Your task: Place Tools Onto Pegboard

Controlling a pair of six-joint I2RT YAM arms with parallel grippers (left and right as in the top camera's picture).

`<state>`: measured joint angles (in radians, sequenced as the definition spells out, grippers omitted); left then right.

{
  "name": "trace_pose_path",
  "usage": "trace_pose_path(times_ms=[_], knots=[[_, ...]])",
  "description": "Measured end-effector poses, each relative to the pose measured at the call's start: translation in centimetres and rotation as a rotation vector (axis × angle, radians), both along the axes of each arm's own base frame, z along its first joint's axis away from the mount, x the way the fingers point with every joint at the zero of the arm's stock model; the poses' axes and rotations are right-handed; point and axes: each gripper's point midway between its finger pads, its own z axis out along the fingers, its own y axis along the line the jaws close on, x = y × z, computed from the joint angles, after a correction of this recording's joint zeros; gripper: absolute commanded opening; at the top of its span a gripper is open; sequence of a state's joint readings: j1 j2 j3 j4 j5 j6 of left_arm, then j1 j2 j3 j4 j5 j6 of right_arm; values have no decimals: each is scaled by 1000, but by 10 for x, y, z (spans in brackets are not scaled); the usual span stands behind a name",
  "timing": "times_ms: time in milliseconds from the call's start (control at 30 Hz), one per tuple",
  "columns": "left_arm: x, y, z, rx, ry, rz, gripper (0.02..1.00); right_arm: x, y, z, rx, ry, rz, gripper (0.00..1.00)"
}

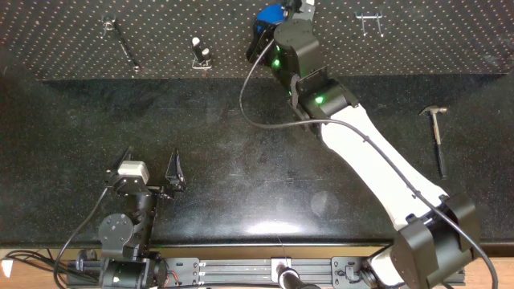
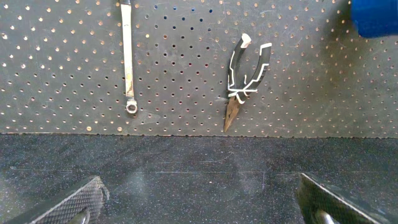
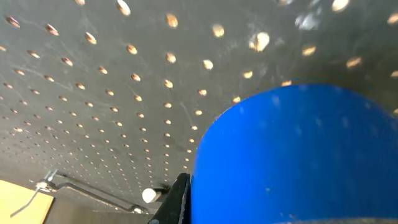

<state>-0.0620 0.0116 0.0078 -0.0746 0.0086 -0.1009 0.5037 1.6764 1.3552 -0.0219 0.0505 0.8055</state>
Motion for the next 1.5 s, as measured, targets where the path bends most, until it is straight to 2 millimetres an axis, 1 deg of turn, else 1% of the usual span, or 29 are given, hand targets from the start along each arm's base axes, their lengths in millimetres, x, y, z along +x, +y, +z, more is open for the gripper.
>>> trace_pose_path(times_ms=[67, 233, 267, 300, 533, 567, 700, 767, 900, 1000, 1100, 1133, 1167, 1200, 1233, 1267, 1300, 1333, 1400, 1433, 1500], knots=[[0, 0, 0, 0, 0, 0, 996, 1, 1, -6, -8, 9, 1, 75], [0, 0, 0, 0, 0, 0, 993, 2, 1, -6, -8, 10, 1, 80], [0, 0, 0, 0, 0, 0, 996, 2, 1, -6, -9, 9, 1, 614], [0, 0, 0, 0, 0, 0, 996, 2, 1, -6, -8, 9, 1, 689], [0, 0, 0, 0, 0, 0, 993, 3, 1, -3, -9, -1, 5, 684], [0, 0, 0, 0, 0, 0, 993, 3, 1, -3, -9, 0, 6, 669], [0, 0, 0, 0, 0, 0, 996, -4, 5, -13, -19, 45, 39, 656], [0, 0, 0, 0, 0, 0, 996, -10, 4, -19, -33, 81, 51, 627], [0, 0, 0, 0, 0, 0, 993, -19, 2, -6, -23, 76, 65, 619], [0, 0, 0, 0, 0, 0, 993, -33, -3, -8, -41, 125, 79, 621], [0, 0, 0, 0, 0, 0, 996, -57, -14, -16, -84, 220, 88, 619], [0, 0, 0, 0, 0, 0, 991, -70, -20, -21, -107, 271, 90, 619], [0, 0, 0, 0, 0, 0, 993, -86, -29, -24, -129, 324, 91, 623], [0, 0, 0, 0, 0, 0, 996, -98, -38, -28, -149, 376, 87, 691], [0, 0, 0, 0, 0, 0, 996, -124, -68, -42, -200, 496, 47, 807], [0, 0, 0, 0, 0, 0, 998, -146, -102, -53, -241, 595, -15, 849], [0, 0, 0, 0, 0, 0, 996, -160, -131, -58, -271, 656, -66, 934], [0, 0, 0, 0, 0, 0, 996, -180, -167, -65, -319, 735, -115, 947], [0, 0, 0, 0, 0, 0, 993, -212, -234, -76, -399, 880, -166, 950], [0, 0, 0, 0, 0, 0, 996, -220, -256, -80, -424, 919, -166, 952], [0, 0, 0, 0, 0, 0, 996, -225, -292, -91, -498, 976, -136, 952]])
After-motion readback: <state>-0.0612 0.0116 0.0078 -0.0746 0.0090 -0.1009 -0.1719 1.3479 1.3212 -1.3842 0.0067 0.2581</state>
